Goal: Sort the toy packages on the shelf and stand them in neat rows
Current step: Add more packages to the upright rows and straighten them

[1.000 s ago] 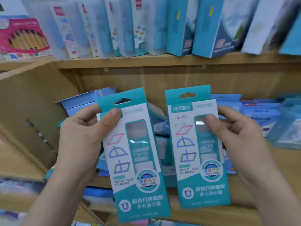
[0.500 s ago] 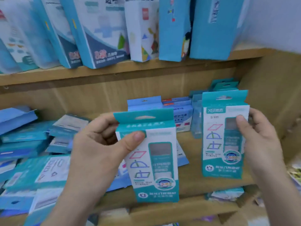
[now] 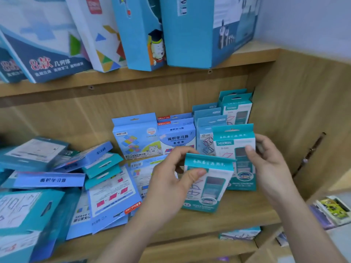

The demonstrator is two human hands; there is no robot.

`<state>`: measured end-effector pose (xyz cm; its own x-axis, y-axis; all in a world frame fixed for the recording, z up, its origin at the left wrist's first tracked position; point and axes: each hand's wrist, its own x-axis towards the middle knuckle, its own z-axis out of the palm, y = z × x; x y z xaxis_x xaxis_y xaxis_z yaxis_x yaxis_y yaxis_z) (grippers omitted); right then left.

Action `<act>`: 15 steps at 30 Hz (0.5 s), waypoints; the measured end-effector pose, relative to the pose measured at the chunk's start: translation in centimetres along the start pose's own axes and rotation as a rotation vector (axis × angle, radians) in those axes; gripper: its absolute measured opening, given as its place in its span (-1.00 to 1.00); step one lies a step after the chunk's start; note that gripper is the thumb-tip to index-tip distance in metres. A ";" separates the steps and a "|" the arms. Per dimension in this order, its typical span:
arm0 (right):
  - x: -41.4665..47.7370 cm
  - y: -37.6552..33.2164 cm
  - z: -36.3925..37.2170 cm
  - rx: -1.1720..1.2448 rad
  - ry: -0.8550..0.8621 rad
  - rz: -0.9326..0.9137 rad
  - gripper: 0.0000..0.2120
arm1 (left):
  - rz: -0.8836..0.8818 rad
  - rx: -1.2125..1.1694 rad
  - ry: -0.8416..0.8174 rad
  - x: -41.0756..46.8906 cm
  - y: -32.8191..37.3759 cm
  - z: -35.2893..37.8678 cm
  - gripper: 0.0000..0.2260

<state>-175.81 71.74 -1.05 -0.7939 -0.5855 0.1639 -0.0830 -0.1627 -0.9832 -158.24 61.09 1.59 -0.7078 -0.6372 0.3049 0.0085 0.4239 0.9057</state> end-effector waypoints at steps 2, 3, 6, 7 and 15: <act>0.5 0.1 -0.2 -0.017 -0.011 0.003 -0.76 | 0.003 -0.065 0.018 0.9 0.4 0.8 -0.75; 0.7 0.1 -0.3 -0.033 -0.017 0.002 -0.76 | -0.002 -0.111 0.018 1.4 0.6 1.1 -0.75; 1.1 0.0 -0.6 -0.092 -0.028 0.006 -0.78 | 0.005 -0.115 -0.022 2.1 0.4 2.0 -0.77; 1.2 -0.2 -0.7 -0.117 -0.031 0.007 -0.77 | 0.007 -0.072 -0.045 2.1 0.1 2.4 -0.76; 1.2 -2.4 -2.3 -0.528 -0.085 -0.169 -0.44 | 0.031 0.083 -0.142 2.8 -0.5 3.3 -0.76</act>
<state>-177.92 73.27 1.27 -0.6939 -0.6511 0.3074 -0.5128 0.1471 -0.8458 -162.54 61.21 1.01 -0.8008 -0.5285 0.2819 -0.0231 0.4975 0.8672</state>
